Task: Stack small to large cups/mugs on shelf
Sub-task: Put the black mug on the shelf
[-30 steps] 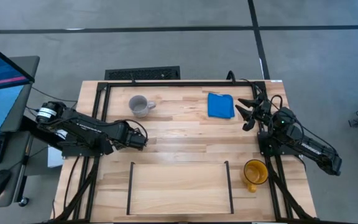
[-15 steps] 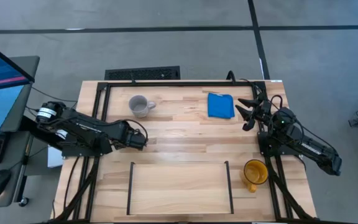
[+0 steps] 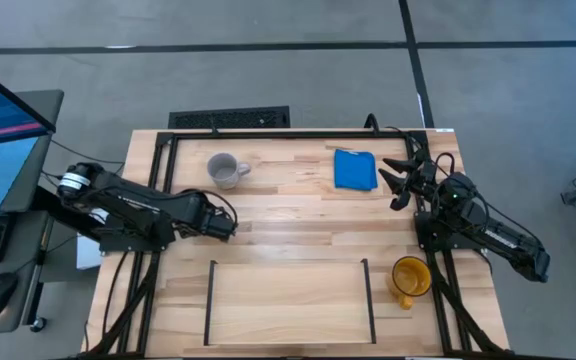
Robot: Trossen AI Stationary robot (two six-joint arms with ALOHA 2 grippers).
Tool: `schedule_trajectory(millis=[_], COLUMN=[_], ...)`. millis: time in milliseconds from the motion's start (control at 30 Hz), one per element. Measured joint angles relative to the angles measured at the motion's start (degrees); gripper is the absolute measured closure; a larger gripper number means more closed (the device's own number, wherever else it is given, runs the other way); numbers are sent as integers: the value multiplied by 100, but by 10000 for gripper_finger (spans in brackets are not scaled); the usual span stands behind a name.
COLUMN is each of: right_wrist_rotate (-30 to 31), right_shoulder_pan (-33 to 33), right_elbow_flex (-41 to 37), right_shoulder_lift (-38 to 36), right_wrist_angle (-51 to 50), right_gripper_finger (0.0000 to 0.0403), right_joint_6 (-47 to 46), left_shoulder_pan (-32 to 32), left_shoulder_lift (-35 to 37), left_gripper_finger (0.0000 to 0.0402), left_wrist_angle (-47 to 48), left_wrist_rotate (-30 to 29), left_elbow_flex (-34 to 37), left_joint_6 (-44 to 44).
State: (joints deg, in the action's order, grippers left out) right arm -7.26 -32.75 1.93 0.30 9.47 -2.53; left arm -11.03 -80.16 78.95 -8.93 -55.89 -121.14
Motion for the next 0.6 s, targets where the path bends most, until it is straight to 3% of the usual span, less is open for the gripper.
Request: schedule_trajectory(millis=[367, 600], right_wrist_rotate=[-1, -1], right_shoulder_pan=[0, 0], right_elbow_flex=[0, 0], right_shoulder_lift=[0, 0], right_wrist_angle=[-42, -44], right_gripper_finger=[211, 209], right_joint_6=[-1, -1], left_shoulder_pan=[0, 0], left_shoulder_lift=[122, 151], left_gripper_finger=[337, 337], left_wrist_angle=[984, 1090], left_wrist_rotate=[-36, -52], left_elbow_flex=[-849, -1461], left_joint_6=[196, 560])
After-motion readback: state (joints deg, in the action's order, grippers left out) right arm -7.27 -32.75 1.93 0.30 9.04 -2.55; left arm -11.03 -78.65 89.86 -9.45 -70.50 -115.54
